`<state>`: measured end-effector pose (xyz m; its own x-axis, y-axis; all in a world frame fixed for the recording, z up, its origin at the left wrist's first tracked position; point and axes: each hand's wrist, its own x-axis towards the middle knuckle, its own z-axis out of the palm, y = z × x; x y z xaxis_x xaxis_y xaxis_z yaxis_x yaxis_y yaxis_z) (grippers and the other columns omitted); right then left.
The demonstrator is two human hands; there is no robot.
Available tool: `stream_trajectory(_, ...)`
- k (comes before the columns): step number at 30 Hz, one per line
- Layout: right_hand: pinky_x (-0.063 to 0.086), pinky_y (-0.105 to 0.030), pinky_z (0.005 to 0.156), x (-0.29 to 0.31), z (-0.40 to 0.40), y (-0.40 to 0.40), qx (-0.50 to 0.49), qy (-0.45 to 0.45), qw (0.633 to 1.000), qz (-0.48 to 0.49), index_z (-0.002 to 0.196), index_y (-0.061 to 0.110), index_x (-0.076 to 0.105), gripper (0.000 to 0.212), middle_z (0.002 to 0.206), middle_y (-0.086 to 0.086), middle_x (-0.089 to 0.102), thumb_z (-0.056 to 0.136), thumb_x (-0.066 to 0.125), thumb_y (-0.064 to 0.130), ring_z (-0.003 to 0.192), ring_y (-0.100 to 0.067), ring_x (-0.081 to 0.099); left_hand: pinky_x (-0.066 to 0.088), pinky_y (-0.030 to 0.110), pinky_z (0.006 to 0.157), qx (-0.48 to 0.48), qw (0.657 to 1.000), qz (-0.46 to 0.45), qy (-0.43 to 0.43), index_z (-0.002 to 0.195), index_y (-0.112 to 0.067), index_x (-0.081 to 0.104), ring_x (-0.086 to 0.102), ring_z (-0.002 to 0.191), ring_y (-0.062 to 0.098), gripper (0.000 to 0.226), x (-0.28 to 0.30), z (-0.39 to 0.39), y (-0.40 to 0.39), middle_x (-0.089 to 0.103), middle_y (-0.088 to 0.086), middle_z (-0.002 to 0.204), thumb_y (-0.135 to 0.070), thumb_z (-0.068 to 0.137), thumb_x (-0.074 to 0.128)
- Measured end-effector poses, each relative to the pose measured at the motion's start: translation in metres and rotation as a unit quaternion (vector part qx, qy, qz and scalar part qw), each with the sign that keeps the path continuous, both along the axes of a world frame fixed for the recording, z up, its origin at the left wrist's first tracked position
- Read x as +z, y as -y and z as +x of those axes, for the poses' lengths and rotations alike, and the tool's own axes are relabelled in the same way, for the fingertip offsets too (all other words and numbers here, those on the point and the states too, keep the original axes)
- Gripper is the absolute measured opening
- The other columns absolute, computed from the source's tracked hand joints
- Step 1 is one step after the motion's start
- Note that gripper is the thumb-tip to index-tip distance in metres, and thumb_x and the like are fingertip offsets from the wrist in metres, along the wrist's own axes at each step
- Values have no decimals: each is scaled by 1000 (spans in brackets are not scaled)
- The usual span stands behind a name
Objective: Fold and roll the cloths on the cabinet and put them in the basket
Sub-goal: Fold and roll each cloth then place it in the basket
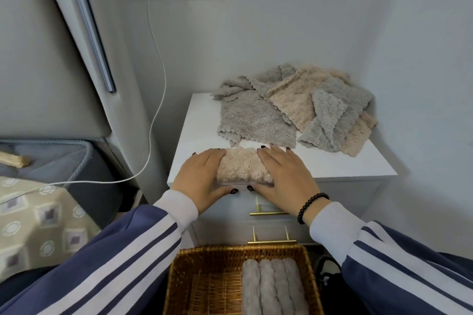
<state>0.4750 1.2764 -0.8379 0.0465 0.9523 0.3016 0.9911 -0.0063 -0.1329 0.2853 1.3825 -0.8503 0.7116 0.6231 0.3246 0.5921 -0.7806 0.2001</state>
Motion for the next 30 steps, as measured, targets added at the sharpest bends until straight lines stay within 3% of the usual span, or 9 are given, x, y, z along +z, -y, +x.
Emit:
stream_trajectory(2,40,-49,102,-8,-1,5,3,-8,998,57,122,2,62,69,121,-13,64,65,84,34,121,-34,55,45,45,98,-14,999,8,33,123,-12,60,63,105,30,66,4,-6,1,66,8,116,-34,65,85)
stream_trajectory(5,51,-45,89,-8,-8,15,14,-17,995,98,106,3,70,56,106,-9,68,57,80,28,111,-33,59,52,46,87,-28,995,27,87,108,-14,70,69,88,27,45,12,-18,11,73,4,97,-16,64,81)
stream_trajectory(8,48,-35,71,-8,-21,27,21,2,990,138,90,5,71,41,93,-7,59,61,65,34,91,-27,52,53,38,85,-19,992,-2,126,107,-17,72,68,89,21,39,13,-32,30,73,-1,97,-18,68,75)
stream_trajectory(11,35,-27,60,-17,-39,40,28,-16,995,96,74,10,61,33,78,-2,50,67,51,41,72,-22,49,46,27,86,42,982,-81,163,105,-21,71,62,92,14,37,10,-43,48,70,-4,98,-14,69,81)
stream_trajectory(13,35,-26,59,-29,-52,48,23,-65,997,43,87,14,62,32,80,-1,54,75,47,40,74,-22,55,44,24,81,79,974,-132,167,100,-25,69,57,88,8,31,11,-45,56,67,-10,93,-21,72,80)
stream_trajectory(16,48,-32,68,-40,-66,58,7,-136,990,-39,118,21,52,36,102,0,61,85,49,34,92,-21,58,44,21,80,106,964,-192,151,101,-26,67,58,89,9,29,5,-44,61,67,-11,94,-24,74,78)
stream_trajectory(20,49,-33,69,-49,-74,75,-28,-167,979,-113,110,22,50,26,101,0,62,87,48,34,92,-24,60,49,29,81,112,953,-277,42,105,-25,61,61,92,15,33,-14,-46,63,64,-7,95,-35,76,75)
stream_trajectory(25,53,-34,75,-81,-82,89,-110,-262,936,-207,108,20,54,31,101,-3,66,84,51,38,91,-24,62,48,28,85,196,877,-431,-80,130,-15,47,61,102,21,70,-48,-41,67,60,7,121,-62,80,59)
stream_trajectory(30,50,-30,74,-123,-101,104,-191,-302,896,-262,106,22,53,29,102,-1,62,83,51,39,92,-22,61,57,32,72,192,783,-589,-53,105,-12,57,67,64,18,39,-91,-28,96,68,6,87,-48,93,51)
